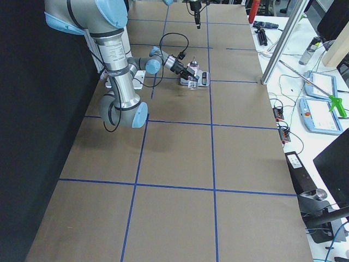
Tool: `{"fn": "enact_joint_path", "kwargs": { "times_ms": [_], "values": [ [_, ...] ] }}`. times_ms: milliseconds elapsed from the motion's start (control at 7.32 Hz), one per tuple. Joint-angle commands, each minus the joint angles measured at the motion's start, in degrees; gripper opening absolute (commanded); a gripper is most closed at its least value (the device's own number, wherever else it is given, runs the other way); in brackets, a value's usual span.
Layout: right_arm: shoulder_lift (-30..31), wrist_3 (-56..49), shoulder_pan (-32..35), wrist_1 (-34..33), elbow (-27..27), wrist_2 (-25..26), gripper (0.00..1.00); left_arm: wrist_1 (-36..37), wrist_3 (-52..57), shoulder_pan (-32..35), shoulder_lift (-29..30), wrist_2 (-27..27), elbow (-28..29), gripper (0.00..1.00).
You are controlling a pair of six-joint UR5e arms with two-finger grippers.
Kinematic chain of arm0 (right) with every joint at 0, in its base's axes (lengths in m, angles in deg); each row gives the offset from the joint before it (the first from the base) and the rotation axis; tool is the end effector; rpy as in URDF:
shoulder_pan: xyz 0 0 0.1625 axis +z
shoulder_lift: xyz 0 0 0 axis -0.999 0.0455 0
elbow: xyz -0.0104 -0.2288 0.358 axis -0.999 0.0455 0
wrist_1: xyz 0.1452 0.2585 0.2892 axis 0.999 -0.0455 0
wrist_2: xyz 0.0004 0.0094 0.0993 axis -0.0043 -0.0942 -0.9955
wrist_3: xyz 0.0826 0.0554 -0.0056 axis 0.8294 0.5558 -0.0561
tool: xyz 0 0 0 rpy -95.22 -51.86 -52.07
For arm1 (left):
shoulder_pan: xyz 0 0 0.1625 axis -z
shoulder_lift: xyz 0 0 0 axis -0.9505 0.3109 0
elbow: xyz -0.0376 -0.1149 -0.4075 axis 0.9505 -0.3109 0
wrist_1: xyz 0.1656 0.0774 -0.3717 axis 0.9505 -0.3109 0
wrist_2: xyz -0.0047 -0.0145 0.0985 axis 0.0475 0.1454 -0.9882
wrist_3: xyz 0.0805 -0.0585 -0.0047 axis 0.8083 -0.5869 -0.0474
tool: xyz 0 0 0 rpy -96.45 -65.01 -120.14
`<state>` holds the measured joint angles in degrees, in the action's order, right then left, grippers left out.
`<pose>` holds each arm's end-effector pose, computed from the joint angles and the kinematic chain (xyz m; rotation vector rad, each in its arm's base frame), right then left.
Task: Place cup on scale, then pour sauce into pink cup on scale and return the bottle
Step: 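Tilt the bottle upright with the right gripper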
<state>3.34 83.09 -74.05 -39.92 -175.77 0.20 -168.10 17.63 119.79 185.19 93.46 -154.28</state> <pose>-0.5575 -0.3516 0.2684 1.0843 0.0069 -0.3448 0.2903 -0.4656 0.2392 0.2853 0.8653 -0.0639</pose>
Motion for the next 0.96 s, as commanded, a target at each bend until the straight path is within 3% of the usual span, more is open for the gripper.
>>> {"fn": "enact_joint_path", "kwargs": {
  "times_ms": [0,273,546,819],
  "values": [
    [3.2,4.6,1.3,11.5,-1.9,-5.7,0.00,0.0,0.0,0.0,0.0,0.0,0.1,0.58],
    [9.7,12.7,2.6,26.9,-2.9,-9.2,0.00,-0.1,0.0,-0.1,0.0,0.0,0.4,0.58],
    [12.7,23.3,3.2,34.0,-3.0,-9.8,0.00,-0.1,0.1,-0.1,0.0,0.0,0.4,0.58],
    [16.4,26.2,3.7,34.6,-4.8,-9.8,0.00,-0.1,0.1,-0.1,0.0,0.0,0.5,0.58]
  ]
}}
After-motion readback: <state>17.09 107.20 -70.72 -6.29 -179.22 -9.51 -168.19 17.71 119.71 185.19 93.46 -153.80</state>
